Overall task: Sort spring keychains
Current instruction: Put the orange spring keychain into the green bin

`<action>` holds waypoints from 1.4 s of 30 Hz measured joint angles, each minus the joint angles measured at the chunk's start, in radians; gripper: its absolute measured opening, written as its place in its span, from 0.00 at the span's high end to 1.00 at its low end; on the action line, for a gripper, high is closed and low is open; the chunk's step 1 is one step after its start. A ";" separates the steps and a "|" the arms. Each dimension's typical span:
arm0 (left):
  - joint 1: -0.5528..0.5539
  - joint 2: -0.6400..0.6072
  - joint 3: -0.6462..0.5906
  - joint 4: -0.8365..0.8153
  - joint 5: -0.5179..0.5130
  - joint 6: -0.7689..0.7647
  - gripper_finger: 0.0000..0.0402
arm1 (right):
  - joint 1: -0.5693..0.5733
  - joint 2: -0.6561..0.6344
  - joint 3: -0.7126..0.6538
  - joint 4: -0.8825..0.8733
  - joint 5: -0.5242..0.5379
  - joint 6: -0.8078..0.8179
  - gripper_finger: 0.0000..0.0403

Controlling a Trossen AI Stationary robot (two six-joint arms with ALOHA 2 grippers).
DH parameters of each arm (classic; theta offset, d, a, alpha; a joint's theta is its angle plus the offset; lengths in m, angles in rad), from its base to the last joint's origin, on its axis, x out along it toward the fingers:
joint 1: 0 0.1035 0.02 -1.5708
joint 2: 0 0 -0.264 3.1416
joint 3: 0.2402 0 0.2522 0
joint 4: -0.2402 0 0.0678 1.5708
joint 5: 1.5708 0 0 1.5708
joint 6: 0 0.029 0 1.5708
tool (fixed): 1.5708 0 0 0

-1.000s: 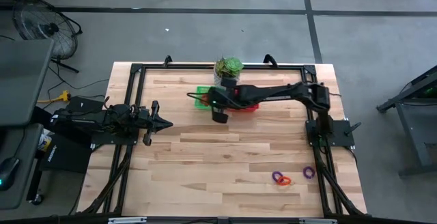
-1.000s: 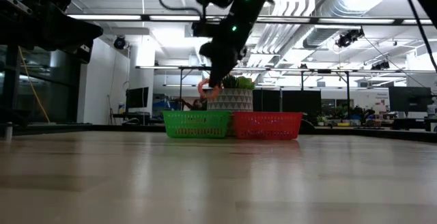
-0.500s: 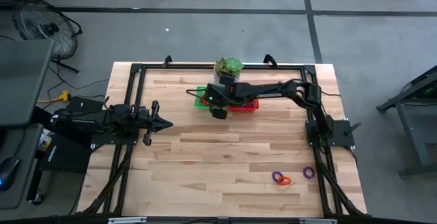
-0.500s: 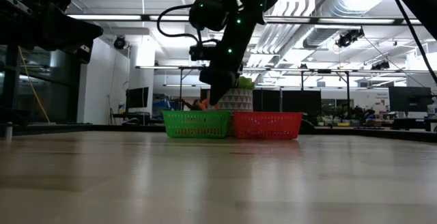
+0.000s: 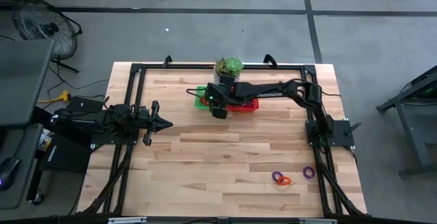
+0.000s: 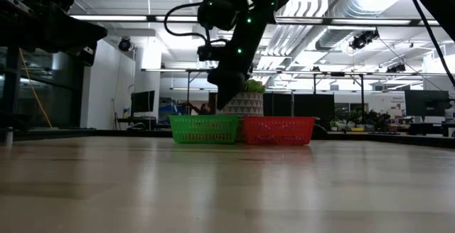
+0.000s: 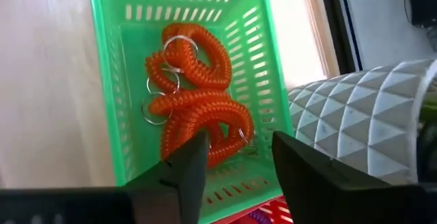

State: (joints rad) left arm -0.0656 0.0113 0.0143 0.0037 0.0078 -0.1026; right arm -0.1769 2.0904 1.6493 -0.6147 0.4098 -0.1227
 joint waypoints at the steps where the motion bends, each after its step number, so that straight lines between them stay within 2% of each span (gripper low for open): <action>1: 0.000 0.000 0.000 0.000 0.000 0.000 1.00 | 0.000 -0.003 0.000 0.000 0.000 0.016 0.60; 7: 0.000 0.000 0.000 0.000 0.000 0.000 1.00 | 0.002 -0.059 0.000 -0.052 -0.069 0.149 0.53; 15: 0.000 0.000 0.000 0.000 0.000 0.000 1.00 | 0.022 -0.138 -0.001 -0.236 -0.298 0.339 0.54; 20: 0.000 0.000 0.000 0.000 0.000 0.000 1.00 | 0.042 -0.185 -0.041 -0.331 -0.433 0.397 0.54; 24: 0.000 0.000 0.000 0.000 0.000 0.000 1.00 | 0.057 -0.251 -0.157 -0.302 -0.488 0.430 0.54; 31: 0.000 0.000 0.000 0.000 0.000 0.000 1.00 | 0.098 -0.421 -0.418 -0.232 -0.492 0.540 0.56; 36: 0.000 0.000 0.000 0.000 0.000 0.000 1.00 | 0.172 -0.533 -0.572 -0.215 -0.500 0.684 0.56; 42: 0.000 0.000 0.000 0.000 0.000 0.000 1.00 | 0.299 -0.619 -0.704 -0.215 -0.558 0.929 0.57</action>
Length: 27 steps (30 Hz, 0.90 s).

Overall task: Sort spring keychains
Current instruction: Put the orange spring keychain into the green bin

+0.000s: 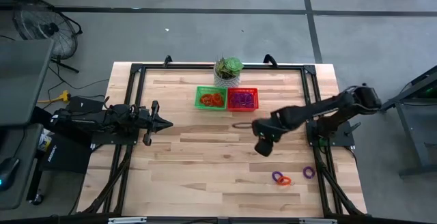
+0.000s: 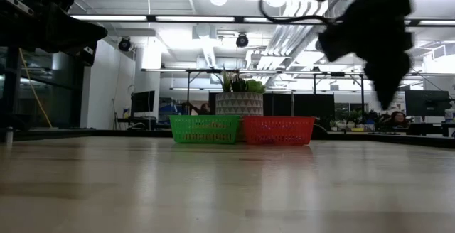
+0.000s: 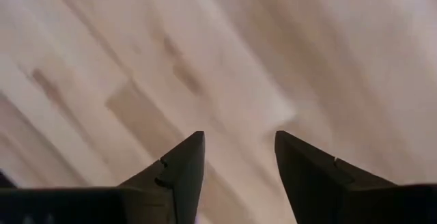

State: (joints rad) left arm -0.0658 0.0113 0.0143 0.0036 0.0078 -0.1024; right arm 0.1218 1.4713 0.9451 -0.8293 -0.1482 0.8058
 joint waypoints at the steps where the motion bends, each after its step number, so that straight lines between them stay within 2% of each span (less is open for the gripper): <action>1: 0.000 0.000 0.000 0.000 0.000 0.000 1.00 | 0.024 -0.013 -0.018 0.000 -0.009 0.043 0.57; 6: 0.000 0.000 0.000 0.000 0.000 0.000 1.00 | 0.147 -0.049 -0.085 0.004 -0.046 0.233 0.57; 10: 0.000 0.000 0.000 0.000 0.000 0.000 1.00 | 0.239 -0.060 -0.113 0.003 -0.078 0.310 0.57; 19: 0.000 0.000 0.000 0.000 0.000 0.000 1.00 | 0.441 -0.060 -0.124 -0.001 -0.085 0.250 0.57; 27: 0.000 0.000 0.000 0.000 0.000 0.000 1.00 | 0.626 -0.060 -0.124 -0.002 0.026 0.162 0.58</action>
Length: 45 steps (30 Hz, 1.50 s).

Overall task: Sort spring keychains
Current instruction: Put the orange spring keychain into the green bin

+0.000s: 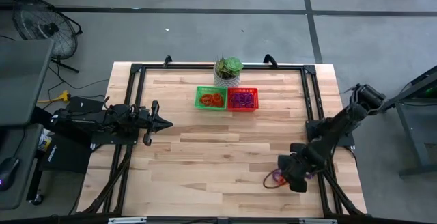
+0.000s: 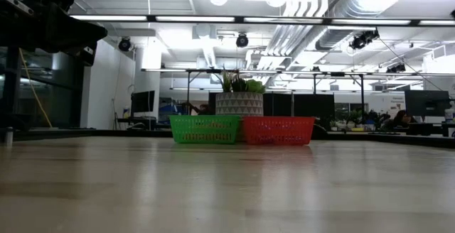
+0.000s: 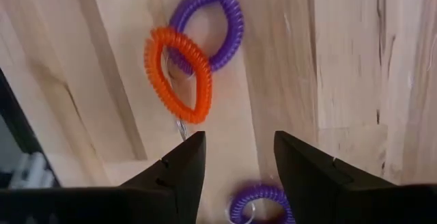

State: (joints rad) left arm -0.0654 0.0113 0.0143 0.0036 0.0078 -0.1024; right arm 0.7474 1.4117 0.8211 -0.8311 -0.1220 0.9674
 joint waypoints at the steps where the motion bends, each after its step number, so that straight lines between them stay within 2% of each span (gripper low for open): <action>1: 0.000 0.000 0.000 0.000 0.000 0.000 1.00 | 0.018 0.000 0.000 -0.001 0.015 -0.005 0.58; 13: 0.000 0.000 0.000 0.000 0.000 0.000 1.00 | 0.112 0.000 0.000 0.026 0.222 -0.095 0.59; 20: 0.000 0.000 0.000 0.000 0.000 0.000 1.00 | 0.120 0.003 0.000 0.046 0.223 -0.099 0.59; 45: 0.000 0.000 0.000 0.000 0.000 0.000 1.00 | 0.124 0.144 0.000 0.144 0.193 -0.123 0.60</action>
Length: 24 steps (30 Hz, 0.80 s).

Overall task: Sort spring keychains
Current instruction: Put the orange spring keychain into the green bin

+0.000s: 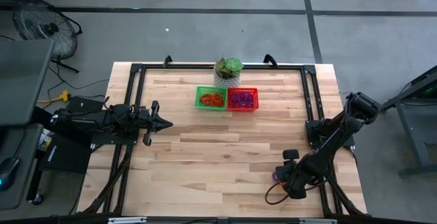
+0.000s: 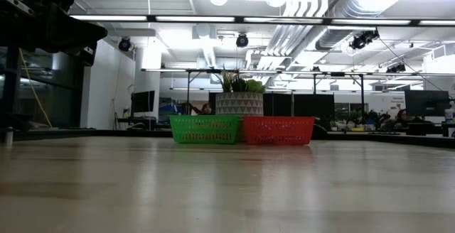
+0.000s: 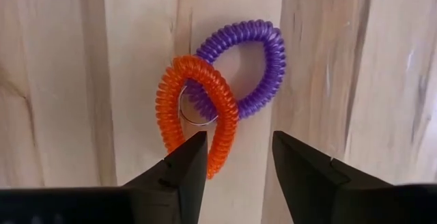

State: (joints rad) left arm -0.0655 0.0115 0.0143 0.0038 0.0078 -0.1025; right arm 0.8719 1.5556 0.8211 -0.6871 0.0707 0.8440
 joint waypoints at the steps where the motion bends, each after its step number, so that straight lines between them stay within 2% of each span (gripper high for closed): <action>1: 0.000 0.000 0.000 0.000 0.000 0.000 1.00 | 0.000 0.007 0.000 0.003 -0.003 0.000 0.60; 14: 0.000 0.000 0.000 0.000 0.000 0.000 1.00 | 0.000 0.083 0.004 0.043 -0.008 0.002 0.63; 19: 0.000 0.000 0.000 0.000 0.000 0.000 1.00 | 0.000 0.085 0.004 0.051 -0.009 0.033 0.70; 24: 0.000 0.000 0.000 0.000 0.000 0.000 1.00 | 0.000 0.086 0.004 0.057 -0.031 0.048 0.82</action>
State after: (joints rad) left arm -0.0656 0.0113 0.0143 0.0038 0.0078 -0.1026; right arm 0.8715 1.6413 0.8253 -0.6304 0.0396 0.8924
